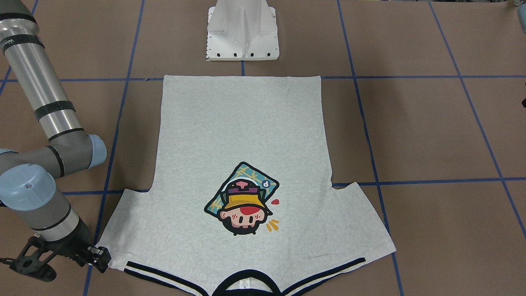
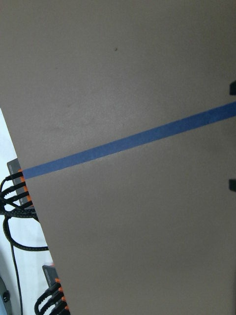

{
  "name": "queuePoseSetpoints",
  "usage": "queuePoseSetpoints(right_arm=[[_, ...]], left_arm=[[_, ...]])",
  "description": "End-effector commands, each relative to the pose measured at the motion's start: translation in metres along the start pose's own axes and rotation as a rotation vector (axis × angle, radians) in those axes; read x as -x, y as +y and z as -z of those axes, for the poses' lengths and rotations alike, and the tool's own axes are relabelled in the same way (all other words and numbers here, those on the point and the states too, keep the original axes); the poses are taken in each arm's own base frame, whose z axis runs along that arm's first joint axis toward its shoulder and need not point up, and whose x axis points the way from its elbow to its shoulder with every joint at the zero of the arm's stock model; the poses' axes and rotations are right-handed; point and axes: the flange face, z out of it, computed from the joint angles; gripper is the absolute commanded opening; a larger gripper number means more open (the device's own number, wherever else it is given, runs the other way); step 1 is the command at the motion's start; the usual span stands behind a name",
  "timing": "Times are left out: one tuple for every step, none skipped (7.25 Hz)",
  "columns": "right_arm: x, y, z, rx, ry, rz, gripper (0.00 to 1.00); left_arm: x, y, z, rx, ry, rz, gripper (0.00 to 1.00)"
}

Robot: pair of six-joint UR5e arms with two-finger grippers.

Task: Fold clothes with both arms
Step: 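Move the right gripper to the shoulder seam nearest it and grasp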

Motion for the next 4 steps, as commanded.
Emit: queuePoseSetpoints(right_arm=[[-0.0048,0.0025,-0.0023,0.004,0.005,-0.001,0.62],[-0.0049,0.0025,-0.0023,0.004,0.005,-0.002,0.61],[-0.0055,0.0026,-0.0023,0.003,0.005,-0.002,0.40],[-0.0091,0.0023,-0.0033,0.005,0.010,-0.004,0.19]], left_arm=[[-0.0006,-0.0004,0.0006,-0.001,0.000,-0.001,1.00],[-0.0009,-0.0013,0.0009,-0.002,0.000,-0.002,1.00],[-0.0009,-0.0013,0.0009,-0.002,0.000,-0.002,1.00],[-0.0026,-0.0021,0.0024,-0.006,0.002,-0.005,1.00]])
